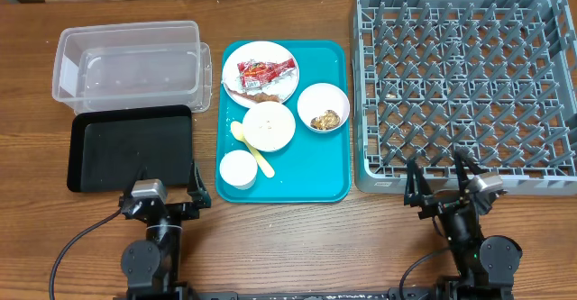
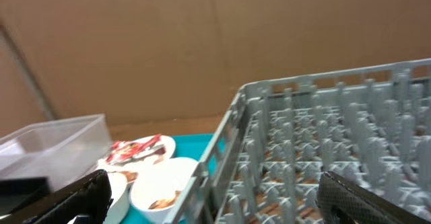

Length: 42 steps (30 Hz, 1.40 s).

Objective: Sort waste into correct bins and load items into the dishwasher

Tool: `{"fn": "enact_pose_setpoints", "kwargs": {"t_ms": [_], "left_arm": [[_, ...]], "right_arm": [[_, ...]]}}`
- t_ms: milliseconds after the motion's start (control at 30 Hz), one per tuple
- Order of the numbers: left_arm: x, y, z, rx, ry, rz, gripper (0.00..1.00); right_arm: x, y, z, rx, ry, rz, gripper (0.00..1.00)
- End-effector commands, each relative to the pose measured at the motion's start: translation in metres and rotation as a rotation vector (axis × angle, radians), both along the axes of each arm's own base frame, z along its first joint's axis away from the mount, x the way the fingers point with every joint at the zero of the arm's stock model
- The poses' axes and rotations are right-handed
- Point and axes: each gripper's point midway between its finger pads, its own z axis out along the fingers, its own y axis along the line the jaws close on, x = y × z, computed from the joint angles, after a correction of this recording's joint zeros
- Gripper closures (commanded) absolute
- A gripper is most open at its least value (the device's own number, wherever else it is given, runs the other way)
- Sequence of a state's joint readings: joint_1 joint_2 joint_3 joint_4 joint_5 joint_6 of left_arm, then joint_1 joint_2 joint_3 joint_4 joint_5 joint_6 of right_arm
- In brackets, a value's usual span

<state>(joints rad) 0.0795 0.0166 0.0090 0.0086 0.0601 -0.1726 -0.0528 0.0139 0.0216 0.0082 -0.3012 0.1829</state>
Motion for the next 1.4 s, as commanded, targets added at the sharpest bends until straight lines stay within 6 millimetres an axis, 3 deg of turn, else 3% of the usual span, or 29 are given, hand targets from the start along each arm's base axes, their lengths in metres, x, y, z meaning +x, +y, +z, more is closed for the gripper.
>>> {"fn": "enact_pose_setpoints", "kwargs": {"t_ms": [0,200,267,400,500,567,667,700,767,867,900,1033,1233,1300,1367], "left_arm": [[-0.003,-0.015,0.018,0.039,-0.062,-0.089,0.00],[-0.012,-0.016,0.080,0.050,-0.144,-0.087,0.00],[-0.010,-0.017,0.118,0.051,-0.153,-0.095,0.00],[0.005,-0.027,0.169,0.046,-0.116,-0.160,0.00],[0.029,-0.034,0.199,0.035,-0.045,-0.214,0.00],[0.060,-0.038,0.224,0.020,0.053,-0.260,0.00],[0.096,-0.043,0.239,0.034,0.160,-0.292,0.00],[0.123,-0.054,0.240,0.056,0.242,-0.335,0.00],[0.145,-0.070,0.233,0.100,0.325,-0.385,0.00],[0.180,-0.090,0.204,0.171,0.512,-0.370,0.00],[0.200,-0.096,0.175,0.228,0.644,-0.305,0.00],[0.239,-0.115,0.112,0.313,0.787,-0.254,0.00],[0.262,-0.137,0.002,0.348,1.003,-0.318,0.00],[0.262,-0.154,-0.040,0.412,1.060,-0.478,0.00],[0.263,-0.165,-0.062,0.469,1.062,-0.594,0.00]], "right_arm": [[-0.014,0.010,0.046,-0.011,-0.094,0.061,0.00],[-0.032,0.011,0.120,-0.054,-0.193,0.053,0.00],[-0.034,0.011,0.152,-0.054,-0.186,0.053,0.00],[-0.023,0.010,0.182,-0.068,-0.113,0.052,0.00],[-0.009,0.010,0.190,-0.058,-0.002,0.056,0.00],[0.005,0.009,0.196,-0.047,0.118,0.060,0.00],[0.017,0.008,0.199,-0.037,0.228,0.062,0.00],[0.025,0.007,0.198,-0.031,0.304,0.064,0.00],[0.032,0.007,0.195,-0.025,0.369,0.066,0.00],[0.041,0.007,0.183,-0.013,0.483,0.070,0.00],[0.046,0.006,0.170,-0.008,0.547,0.070,0.00],[0.054,0.006,0.146,0.002,0.646,0.073,0.00],[0.058,0.006,0.116,0.015,0.779,0.076,0.00],[0.059,0.006,0.107,0.018,0.818,0.077,0.00],[0.061,0.005,0.102,0.020,0.840,0.077,0.00]]}}
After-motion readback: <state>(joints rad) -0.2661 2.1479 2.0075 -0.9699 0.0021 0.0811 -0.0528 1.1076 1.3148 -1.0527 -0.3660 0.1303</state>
